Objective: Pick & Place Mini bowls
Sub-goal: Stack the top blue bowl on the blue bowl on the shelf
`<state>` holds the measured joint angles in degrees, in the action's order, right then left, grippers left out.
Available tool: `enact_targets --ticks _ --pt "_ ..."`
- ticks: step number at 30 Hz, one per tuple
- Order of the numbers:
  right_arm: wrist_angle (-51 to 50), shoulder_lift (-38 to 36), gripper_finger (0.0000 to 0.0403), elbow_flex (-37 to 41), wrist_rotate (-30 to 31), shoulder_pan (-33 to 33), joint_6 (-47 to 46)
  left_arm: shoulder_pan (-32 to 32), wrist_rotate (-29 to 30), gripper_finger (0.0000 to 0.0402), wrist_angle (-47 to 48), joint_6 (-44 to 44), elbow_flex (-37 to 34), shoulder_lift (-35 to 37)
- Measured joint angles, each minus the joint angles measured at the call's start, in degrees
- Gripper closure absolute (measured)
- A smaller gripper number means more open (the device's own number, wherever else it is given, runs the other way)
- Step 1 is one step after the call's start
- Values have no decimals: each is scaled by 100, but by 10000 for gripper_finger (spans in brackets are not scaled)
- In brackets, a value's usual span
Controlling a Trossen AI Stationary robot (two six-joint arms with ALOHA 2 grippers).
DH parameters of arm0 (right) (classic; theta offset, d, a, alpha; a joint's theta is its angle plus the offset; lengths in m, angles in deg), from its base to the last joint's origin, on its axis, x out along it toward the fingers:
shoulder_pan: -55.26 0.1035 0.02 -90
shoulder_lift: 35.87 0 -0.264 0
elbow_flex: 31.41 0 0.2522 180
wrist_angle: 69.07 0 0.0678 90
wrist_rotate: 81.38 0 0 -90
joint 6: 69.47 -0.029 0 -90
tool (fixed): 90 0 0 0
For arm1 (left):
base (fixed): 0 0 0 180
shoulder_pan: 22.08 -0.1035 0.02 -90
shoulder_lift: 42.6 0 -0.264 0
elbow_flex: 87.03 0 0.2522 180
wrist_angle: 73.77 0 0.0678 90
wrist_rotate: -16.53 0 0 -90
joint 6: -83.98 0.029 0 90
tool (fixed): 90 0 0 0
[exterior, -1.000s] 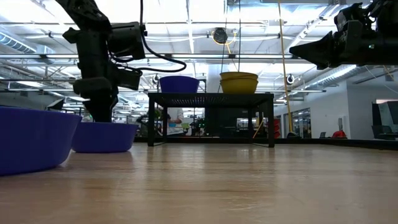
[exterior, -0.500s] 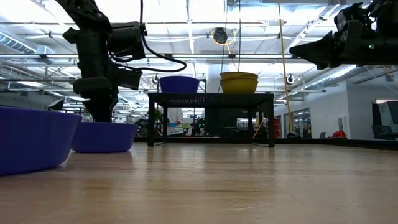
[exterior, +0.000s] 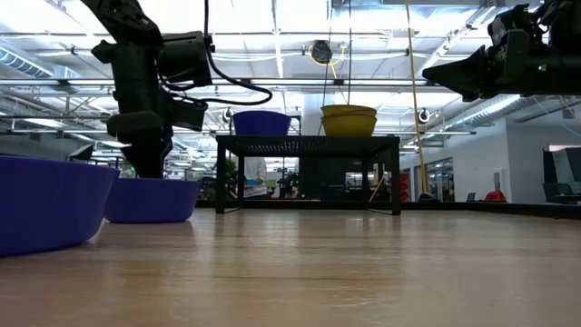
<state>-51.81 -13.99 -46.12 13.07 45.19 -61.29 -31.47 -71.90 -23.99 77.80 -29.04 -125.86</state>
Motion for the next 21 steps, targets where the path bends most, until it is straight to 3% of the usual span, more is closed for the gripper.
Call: enact_targets --ticks 4,11,21 --pt "0 -2 401 0 0 0 2 0 -33 395 -14 -11 2 7" --pt "0 -1 401 0 0 0 1 0 4 374 -1 0 -2 0" --pt "1 -1 401 0 0 0 0 0 -25 387 -12 -11 2 4"
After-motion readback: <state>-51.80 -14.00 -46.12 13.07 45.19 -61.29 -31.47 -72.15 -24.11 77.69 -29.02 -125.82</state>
